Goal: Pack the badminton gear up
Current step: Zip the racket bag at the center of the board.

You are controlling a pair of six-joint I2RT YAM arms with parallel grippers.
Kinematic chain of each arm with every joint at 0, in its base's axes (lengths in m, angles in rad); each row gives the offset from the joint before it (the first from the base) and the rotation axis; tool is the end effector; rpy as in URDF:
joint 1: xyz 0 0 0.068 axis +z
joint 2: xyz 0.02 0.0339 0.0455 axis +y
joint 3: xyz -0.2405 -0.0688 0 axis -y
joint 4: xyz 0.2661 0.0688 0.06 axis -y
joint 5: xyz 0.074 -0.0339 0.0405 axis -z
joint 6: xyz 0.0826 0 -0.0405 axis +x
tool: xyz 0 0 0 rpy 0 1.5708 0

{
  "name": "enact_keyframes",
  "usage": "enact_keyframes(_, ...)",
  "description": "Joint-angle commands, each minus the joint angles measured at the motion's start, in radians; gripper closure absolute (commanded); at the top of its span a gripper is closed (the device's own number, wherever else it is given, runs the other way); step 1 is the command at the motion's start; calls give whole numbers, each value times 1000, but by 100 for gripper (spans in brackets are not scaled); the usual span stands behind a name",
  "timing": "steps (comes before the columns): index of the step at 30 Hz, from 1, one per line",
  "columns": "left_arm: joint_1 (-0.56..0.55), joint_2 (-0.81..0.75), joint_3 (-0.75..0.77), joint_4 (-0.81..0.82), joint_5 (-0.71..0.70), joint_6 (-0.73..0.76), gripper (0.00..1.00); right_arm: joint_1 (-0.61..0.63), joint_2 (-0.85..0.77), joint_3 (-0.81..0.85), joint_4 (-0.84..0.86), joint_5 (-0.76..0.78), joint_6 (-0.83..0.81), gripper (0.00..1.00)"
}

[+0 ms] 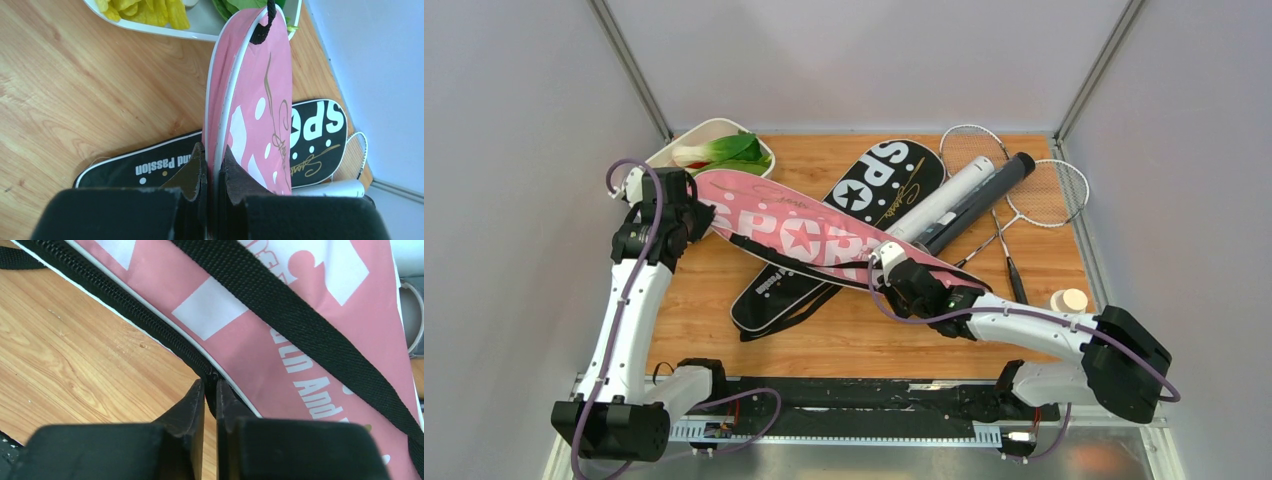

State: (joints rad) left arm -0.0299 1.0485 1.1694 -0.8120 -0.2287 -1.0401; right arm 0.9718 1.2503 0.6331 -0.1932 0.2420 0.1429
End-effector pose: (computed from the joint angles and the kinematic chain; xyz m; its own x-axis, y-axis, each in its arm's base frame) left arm 0.2764 0.0105 0.3151 -0.1970 -0.8345 -0.5146 -0.6231 0.5118 -0.5914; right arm 0.1868 0.2385 0.1250 -0.5053 -0.4949 -0.7069 -0.6433 0.7620 -0.0737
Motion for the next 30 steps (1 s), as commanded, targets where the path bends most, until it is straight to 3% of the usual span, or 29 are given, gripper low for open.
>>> enact_keyframes(1, 12, 2, 45, 84, -123, 56, 100, -4, -22, 5, 52, -6, -7, 99)
enact_keyframes(12, 13, 136, 124, 121, -299, 236, 100, -43, -138, -53, -60, -5, 92, 100)
enact_keyframes(24, 16, 329, 307, 168, -252, 370, 100, -104, -117, -6, -191, -131, 205, 100)
enact_keyframes(26, 16, 347, 312, 228, -144, 391, 92, -103, -112, 7, -143, -198, 214, 100)
enact_keyframes(27, 16, 351, 308, 265, -81, 389, 75, -101, -108, 17, -100, -242, 224, 100)
enact_keyframes(28, 16, 357, 303, 284, -49, 385, 66, -97, -102, 34, -68, -286, 241, 100)
enact_keyframes(29, 16, 358, 288, 330, 12, 385, 46, -91, -93, 57, -36, -313, 257, 100)
enact_keyframes(30, 16, 361, 279, 353, 45, 389, 36, -87, -83, 81, -2, -347, 265, 100)
